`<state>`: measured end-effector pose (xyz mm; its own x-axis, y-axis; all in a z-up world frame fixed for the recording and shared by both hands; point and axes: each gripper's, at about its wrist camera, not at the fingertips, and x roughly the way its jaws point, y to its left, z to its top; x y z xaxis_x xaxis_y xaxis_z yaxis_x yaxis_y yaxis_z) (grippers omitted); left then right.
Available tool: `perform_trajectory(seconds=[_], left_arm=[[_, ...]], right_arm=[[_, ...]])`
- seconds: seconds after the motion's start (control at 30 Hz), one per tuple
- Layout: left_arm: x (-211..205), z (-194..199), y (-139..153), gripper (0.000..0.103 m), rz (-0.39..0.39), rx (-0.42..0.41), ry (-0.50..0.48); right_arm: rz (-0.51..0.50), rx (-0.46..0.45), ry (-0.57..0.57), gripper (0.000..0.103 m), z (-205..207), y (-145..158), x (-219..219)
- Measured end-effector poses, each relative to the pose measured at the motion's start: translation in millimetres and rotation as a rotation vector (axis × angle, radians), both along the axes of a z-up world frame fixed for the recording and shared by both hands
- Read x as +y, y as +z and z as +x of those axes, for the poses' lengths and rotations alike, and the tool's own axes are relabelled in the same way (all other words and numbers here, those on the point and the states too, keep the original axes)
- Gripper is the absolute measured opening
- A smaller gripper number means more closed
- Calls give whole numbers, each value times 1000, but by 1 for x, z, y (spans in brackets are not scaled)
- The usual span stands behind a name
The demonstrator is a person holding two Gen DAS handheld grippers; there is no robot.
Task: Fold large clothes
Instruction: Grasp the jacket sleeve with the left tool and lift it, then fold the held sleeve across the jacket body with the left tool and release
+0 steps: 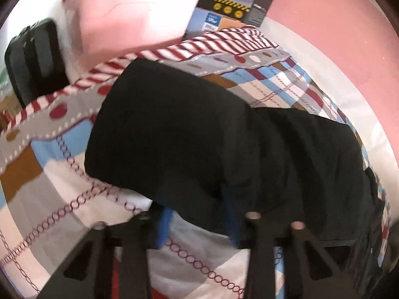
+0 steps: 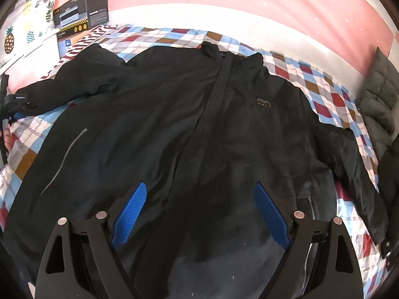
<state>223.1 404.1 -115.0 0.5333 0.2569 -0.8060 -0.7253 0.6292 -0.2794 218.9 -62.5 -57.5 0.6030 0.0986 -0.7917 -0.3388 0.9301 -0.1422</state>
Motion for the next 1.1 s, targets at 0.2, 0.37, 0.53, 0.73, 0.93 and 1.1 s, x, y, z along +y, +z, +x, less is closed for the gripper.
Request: perform_trajectory(seconds=[0.2,0.37,0.53,0.73,0.93,1.1], left_arm=[[-15,10,57,11,85,-64,-82],[-59,25,140,10,194,-188,-218],[-130,50,215,10,267,-326,-407],[-235,97,246,10,255,-406,-652],[-336,139,203,10,167,-362,-853],[-398,161,143,10,107,-258,-962]], right_arm=[[17,-7,-9,87,3,0,-9],[47,-30,-49,87,1,5,-28],[84,-33,-97,87,2,11,-51],[131,-18,-173,87,3,12,-88],[163,-9,-235,87,4,7,-127],[165,-11,-267,87,6,1,-151]])
